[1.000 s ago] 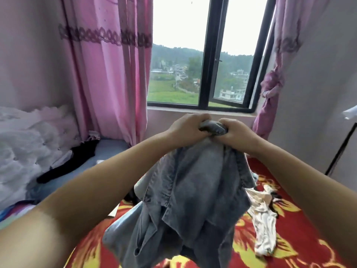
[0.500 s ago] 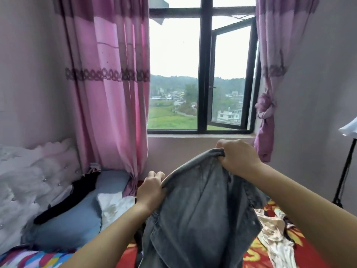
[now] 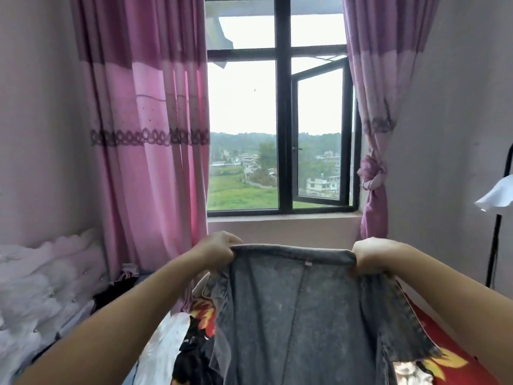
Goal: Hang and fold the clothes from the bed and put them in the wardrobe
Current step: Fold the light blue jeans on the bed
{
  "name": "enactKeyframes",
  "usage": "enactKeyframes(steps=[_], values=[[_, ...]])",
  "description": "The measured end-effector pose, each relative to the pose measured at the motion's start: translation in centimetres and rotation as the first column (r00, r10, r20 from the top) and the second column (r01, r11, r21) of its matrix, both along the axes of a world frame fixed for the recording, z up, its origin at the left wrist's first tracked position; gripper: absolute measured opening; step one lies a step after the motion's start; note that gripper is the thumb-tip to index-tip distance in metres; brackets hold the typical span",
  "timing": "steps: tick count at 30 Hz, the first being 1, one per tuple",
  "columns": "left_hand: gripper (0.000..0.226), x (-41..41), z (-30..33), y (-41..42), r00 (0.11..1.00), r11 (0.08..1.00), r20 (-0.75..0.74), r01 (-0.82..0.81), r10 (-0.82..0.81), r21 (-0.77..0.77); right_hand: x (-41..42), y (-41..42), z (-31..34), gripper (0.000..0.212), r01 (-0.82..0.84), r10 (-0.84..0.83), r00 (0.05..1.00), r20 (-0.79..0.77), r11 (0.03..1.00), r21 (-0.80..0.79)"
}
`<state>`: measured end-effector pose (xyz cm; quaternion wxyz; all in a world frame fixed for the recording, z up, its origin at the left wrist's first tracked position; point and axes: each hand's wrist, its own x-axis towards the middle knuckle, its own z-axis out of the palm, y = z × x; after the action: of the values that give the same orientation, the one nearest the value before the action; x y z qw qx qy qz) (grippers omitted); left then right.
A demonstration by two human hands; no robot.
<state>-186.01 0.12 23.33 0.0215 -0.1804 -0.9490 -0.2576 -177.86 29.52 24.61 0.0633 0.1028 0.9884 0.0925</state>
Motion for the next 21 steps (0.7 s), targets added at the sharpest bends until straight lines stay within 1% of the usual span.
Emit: enactKeyframes(steps=[2, 3, 5, 6, 7, 8, 10, 11, 12, 13, 14, 15, 16, 17, 18, 19, 20, 21], values=[[0.051, 0.5, 1.7, 0.4, 0.992, 0.999, 0.125, 0.009, -0.004, -0.039, 0.1, 0.0, 0.6, 0.034, 0.035, -0.027, 0.994, 0.104, 0.996, -0.077], [0.054, 0.8, 2.2, 0.5, 0.985, 1.0, 0.173, 0.0, 0.005, -0.029, 0.1, 0.1, 0.8, 0.036, 0.061, -0.041, 0.987, 0.156, 0.991, -0.123], [0.045, 1.3, 2.7, 0.7, 0.967, 0.998, 0.256, -0.034, 0.022, 0.044, 0.1, 0.4, 1.0, 0.033, 0.119, -0.067, 0.975, 0.214, 0.962, -0.244], [0.037, 1.6, 2.9, 0.7, 0.954, 0.993, 0.298, -0.056, 0.024, 0.1, 0.1, 0.6, 0.9, 0.027, 0.144, -0.075, 0.974, 0.216, 0.935, -0.325], [0.032, 1.8, 2.9, 0.6, 0.937, 0.984, 0.35, -0.075, 0.013, 0.163, 0.0, 0.7, 0.6, 0.019, 0.163, -0.08, 0.975, 0.206, 0.889, -0.428], [0.028, 2.1, 3.0, 0.5, 0.913, 0.969, 0.408, -0.086, -0.016, 0.23, -0.1, 0.7, 0.3, 0.013, 0.175, -0.082, 0.979, 0.187, 0.812, -0.557], [0.027, 2.6, 2.8, 0.2, 0.846, 0.925, 0.521, -0.103, -0.112, 0.367, -0.8, 0.4, -0.6, 0.008, 0.162, -0.104, 0.987, 0.124, 0.577, -0.801], [0.033, 2.9, 2.6, 0.1, 0.803, 0.897, 0.57, -0.113, -0.171, 0.428, -1.2, 0.1, -1.1, 0.006, 0.138, -0.123, 0.988, 0.093, 0.434, -0.89], [0.042, 3.1, 2.2, 0.0, 0.761, 0.869, 0.606, -0.121, -0.23, 0.481, -1.6, -0.3, -1.6, 0.005, 0.112, -0.148, 0.986, 0.076, 0.256, -0.96], [0.049, 3.3, 1.8, 0.0, 0.727, 0.836, 0.626, -0.134, -0.282, 0.532, -1.8, -0.8, -1.8, 0.008, 0.091, -0.174, 0.981, 0.08, 0.06, -0.994], [0.051, 3.6, 1.4, 0.1, 0.706, 0.794, 0.629, -0.157, -0.326, 0.587, -1.8, -1.3, -1.8, 0.012, 0.072, -0.182, 0.979, 0.092, -0.114, -0.991], [0.047, 3.7, 1.0, 0.2, 0.702, 0.735, 0.614, -0.192, -0.36, 0.651, -1.6, -1.8, -1.7, 0.014, 0.046, -0.172, 0.981, 0.09, -0.24, -0.97], [0.038, 3.9, 0.8, 0.3, 0.718, 0.66, 0.58, -0.226, -0.384, 0.716, -1.2, -2.2, -1.6, 0.011, 0.016, -0.15, 0.986, 0.065, -0.307, -0.951], [0.027, 4.0, 0.8, 0.3, 0.751, 0.581, 0.532, -0.247, -0.39, 0.775, -1.0, -2.5, -1.5, 0.007, -0.022, -0.122, 0.992, 0.018, -0.321, -0.947], [0.018, 4.0, 0.8, 0.2, 0.788, 0.526, 0.481, -0.242, -0.384, 0.815, -0.7, -2.6, -1.5, 0.005, -0.074, -0.091, 0.995, -0.049, -0.302, -0.95], [0.015, 3.9, 0.9, 0.0, 0.817, 0.503, 0.433, -0.209, -0.382, 0.839, -0.4, -2.6, -1.5, 0.01, -0.133, -0.07, 0.99, -0.12, -0.237, -0.962], [0.018, 3.8, 1.0, -0.3, 0.837, 0.509, 0.391, -0.162, -0.383, 0.846, -0.2, -2.5, -1.4, 0.015, -0.213, -0.066, 0.976, -0.207, -0.116, -0.97], [0.023, 3.8, 1.0, -0.7, 0.86, 0.538, 0.351, -0.109, -0.37, 0.836, 0.0, -2.5, -1.3, 0.015, -0.316, -0.073, 0.945, -0.319, 0.054, -0.947]])
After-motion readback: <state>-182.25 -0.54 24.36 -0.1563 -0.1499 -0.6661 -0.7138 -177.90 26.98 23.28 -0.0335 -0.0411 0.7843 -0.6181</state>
